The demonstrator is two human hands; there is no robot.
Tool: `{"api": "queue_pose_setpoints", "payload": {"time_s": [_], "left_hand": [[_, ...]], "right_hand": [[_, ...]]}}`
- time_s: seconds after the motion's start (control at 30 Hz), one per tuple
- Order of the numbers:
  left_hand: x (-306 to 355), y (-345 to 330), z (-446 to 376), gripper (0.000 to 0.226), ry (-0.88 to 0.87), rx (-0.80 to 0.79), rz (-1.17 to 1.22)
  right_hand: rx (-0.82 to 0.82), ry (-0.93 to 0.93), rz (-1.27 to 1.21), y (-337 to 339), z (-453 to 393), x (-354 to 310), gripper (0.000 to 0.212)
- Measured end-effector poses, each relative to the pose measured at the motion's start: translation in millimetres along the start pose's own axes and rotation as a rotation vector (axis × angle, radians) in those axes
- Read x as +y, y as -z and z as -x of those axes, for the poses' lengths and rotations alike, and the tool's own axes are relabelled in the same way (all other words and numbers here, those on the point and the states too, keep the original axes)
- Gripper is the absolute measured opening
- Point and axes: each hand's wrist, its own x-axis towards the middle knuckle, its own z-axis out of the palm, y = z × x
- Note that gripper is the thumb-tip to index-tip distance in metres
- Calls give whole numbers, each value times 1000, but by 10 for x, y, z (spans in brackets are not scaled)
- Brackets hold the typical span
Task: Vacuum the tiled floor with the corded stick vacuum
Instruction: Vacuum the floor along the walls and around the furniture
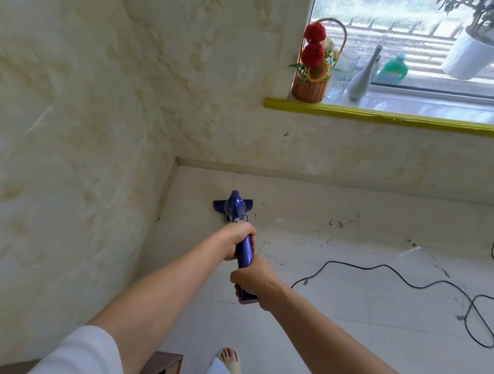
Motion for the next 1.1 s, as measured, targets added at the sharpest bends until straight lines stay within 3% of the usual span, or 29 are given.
{"api": "queue_pose_setpoints", "payload": {"time_s": [0.27, 0.73, 1.1], "left_hand": [[287, 96, -46, 20, 51, -83, -37], [874, 254, -727, 23, -29, 1, -81], [378, 154, -636, 29, -32, 43, -107]], "right_hand": [[-17, 3, -41, 92, -45, -247, 42], [38, 24, -101, 28, -1023, -620, 45], [-33, 43, -105, -3, -780, -144, 48]]}}
